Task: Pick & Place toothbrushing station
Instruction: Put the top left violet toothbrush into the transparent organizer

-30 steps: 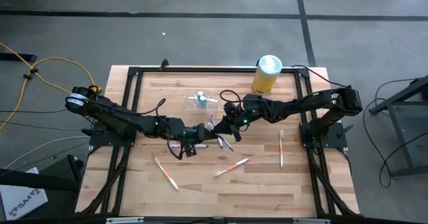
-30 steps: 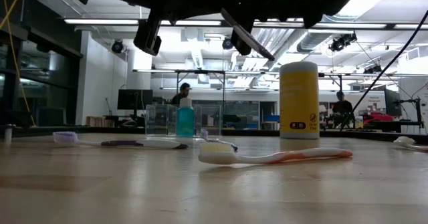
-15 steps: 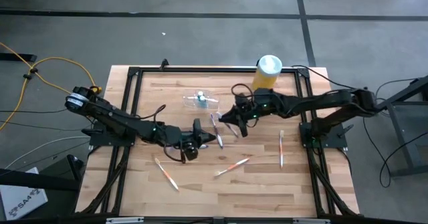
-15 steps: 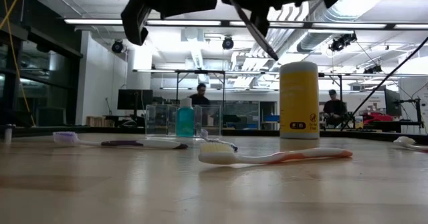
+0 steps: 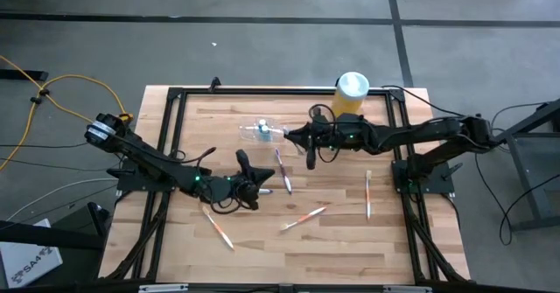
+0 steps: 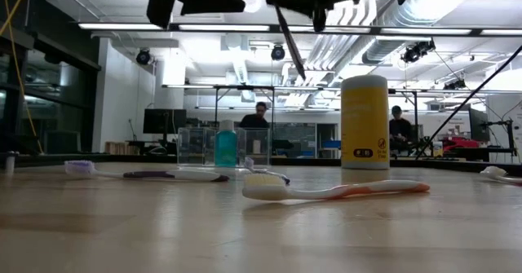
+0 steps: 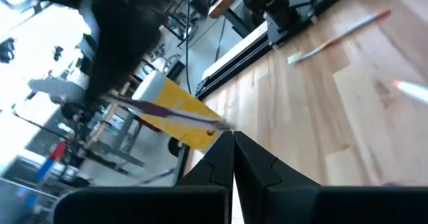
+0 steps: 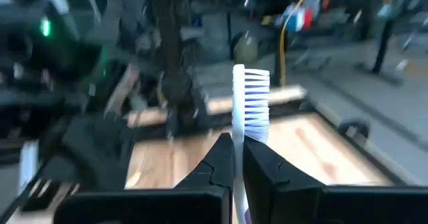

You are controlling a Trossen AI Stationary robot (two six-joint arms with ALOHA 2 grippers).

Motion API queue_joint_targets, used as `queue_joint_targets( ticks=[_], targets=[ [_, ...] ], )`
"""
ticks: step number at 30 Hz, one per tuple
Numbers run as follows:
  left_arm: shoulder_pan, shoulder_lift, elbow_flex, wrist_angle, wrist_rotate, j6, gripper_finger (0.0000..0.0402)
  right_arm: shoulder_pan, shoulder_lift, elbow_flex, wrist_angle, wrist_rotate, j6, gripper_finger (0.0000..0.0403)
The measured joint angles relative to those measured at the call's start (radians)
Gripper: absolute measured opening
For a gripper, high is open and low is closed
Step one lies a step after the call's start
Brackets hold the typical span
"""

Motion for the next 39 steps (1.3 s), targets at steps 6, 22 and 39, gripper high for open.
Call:
queue_joint_targets(
  ticks=[6,22,39],
  targets=[
    [-0.034,0.000,0.000,-0.001,-0.018,-0.136,0.0003,-0.007,0.028,0.000,0.095,0.039,-0.046,0.0006],
    [-0.103,-0.015,-0.001,-0.024,-0.247,-0.211,0.0003,-0.104,0.193,0.000,0.368,-0.011,-0.072,0.0006],
    [-0.095,-0.017,-0.001,-0.023,-0.251,-0.222,0.0003,-0.207,0.373,0.000,0.602,-0.045,-0.013,0.0006]
  ],
)
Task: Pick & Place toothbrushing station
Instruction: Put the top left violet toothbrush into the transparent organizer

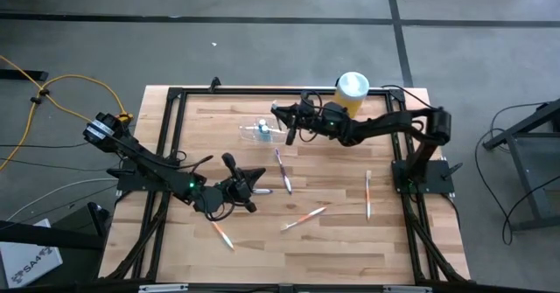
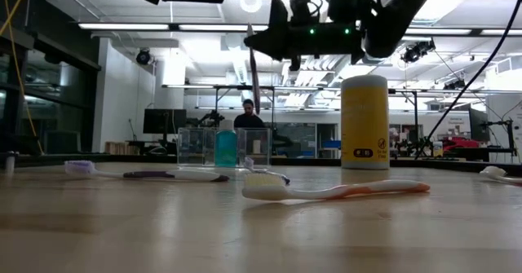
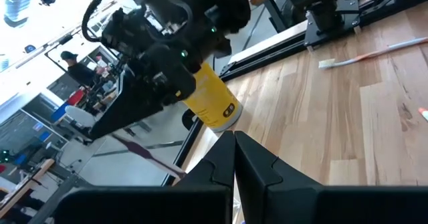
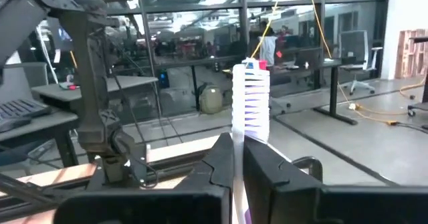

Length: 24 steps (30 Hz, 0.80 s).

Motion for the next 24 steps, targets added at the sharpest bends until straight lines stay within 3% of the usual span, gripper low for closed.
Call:
queue_joint_targets(
  ticks=[13,24],
  targets=[
    [0.000,0.000,0.000,0.000,0.001,0.000,0.0003,-0.044,0.092,0.000,0.041,0.038,0.127,0.0006],
    [0.000,0.000,0.000,0.000,0.001,0.001,0.0003,-0.059,0.093,0.000,-0.075,0.037,0.212,0.0006]
  ],
)
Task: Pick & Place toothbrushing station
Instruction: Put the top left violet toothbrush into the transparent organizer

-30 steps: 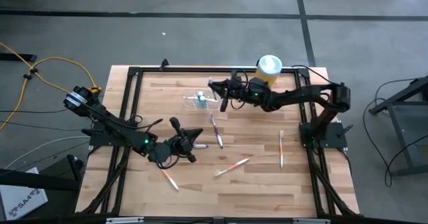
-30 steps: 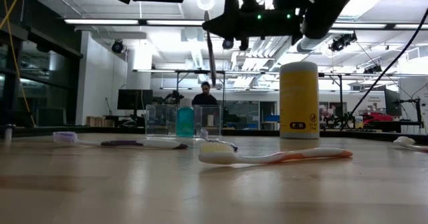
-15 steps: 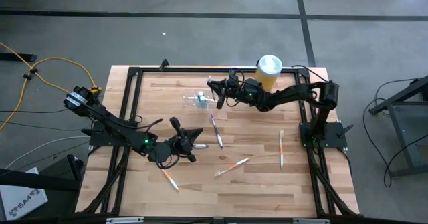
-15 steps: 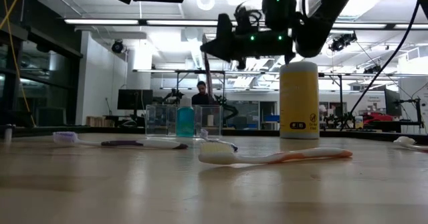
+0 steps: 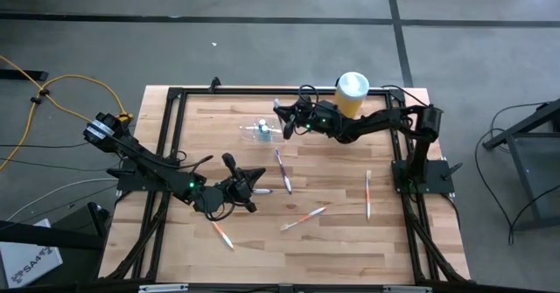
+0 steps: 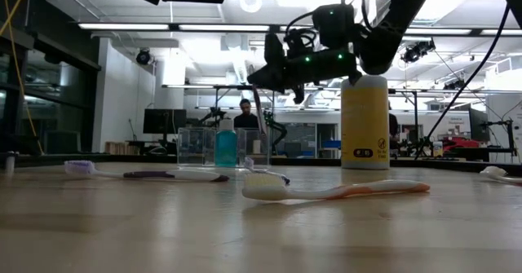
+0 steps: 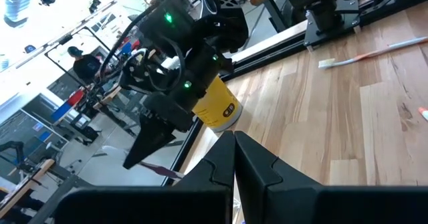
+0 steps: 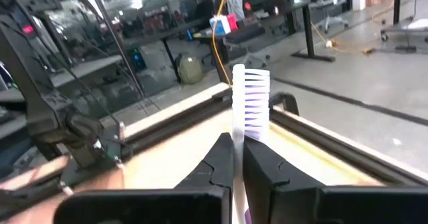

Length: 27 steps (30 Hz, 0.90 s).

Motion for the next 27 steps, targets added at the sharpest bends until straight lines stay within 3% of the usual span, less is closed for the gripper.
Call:
queue_joint_targets(
  ticks=[16,27],
  targets=[
    [0.000,0.000,0.000,0.000,0.003,0.002,0.0003,0.004,0.005,0.000,-0.034,0.028,0.026,0.0006],
    [0.000,0.000,0.000,0.000,0.009,0.007,0.0003,0.062,0.112,0.000,0.140,0.108,0.016,0.0006]
  ],
)
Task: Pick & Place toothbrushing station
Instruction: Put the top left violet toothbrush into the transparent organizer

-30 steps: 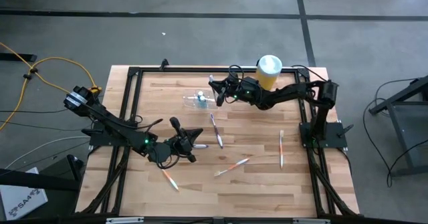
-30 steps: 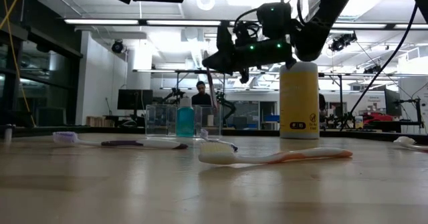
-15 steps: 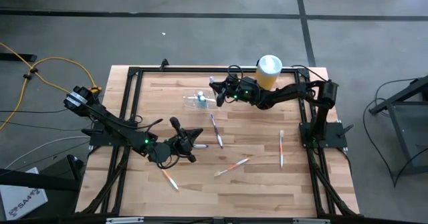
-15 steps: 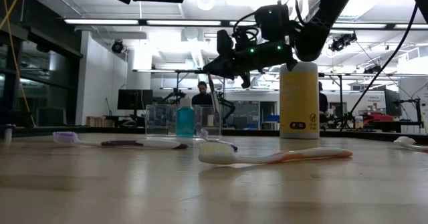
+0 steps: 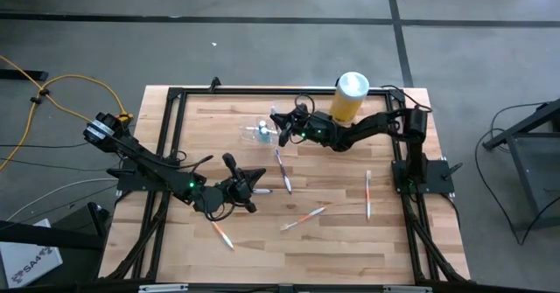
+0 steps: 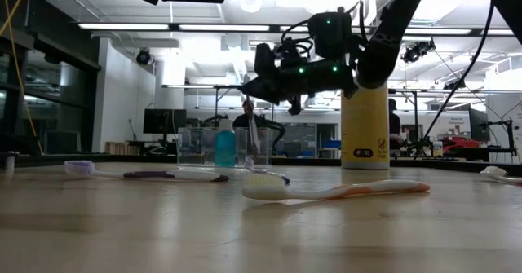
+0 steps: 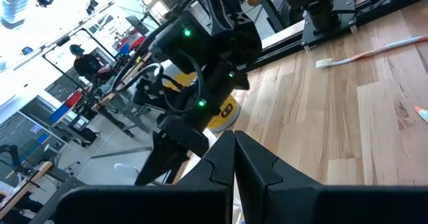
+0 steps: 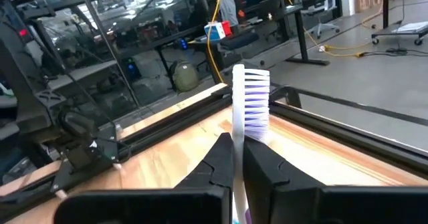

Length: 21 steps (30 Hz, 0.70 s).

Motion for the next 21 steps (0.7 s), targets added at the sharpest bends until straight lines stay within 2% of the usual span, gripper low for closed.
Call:
queue_joint_targets(
  ticks=[10,21],
  targets=[
    [0.000,0.000,0.000,0.000,0.001,0.000,0.0003,-0.003,0.005,0.000,-0.064,0.053,0.007,0.0006],
    [0.000,0.000,0.000,0.001,0.003,0.001,0.0003,-0.031,0.005,0.000,-0.116,0.049,0.063,0.0019]
  ],
)
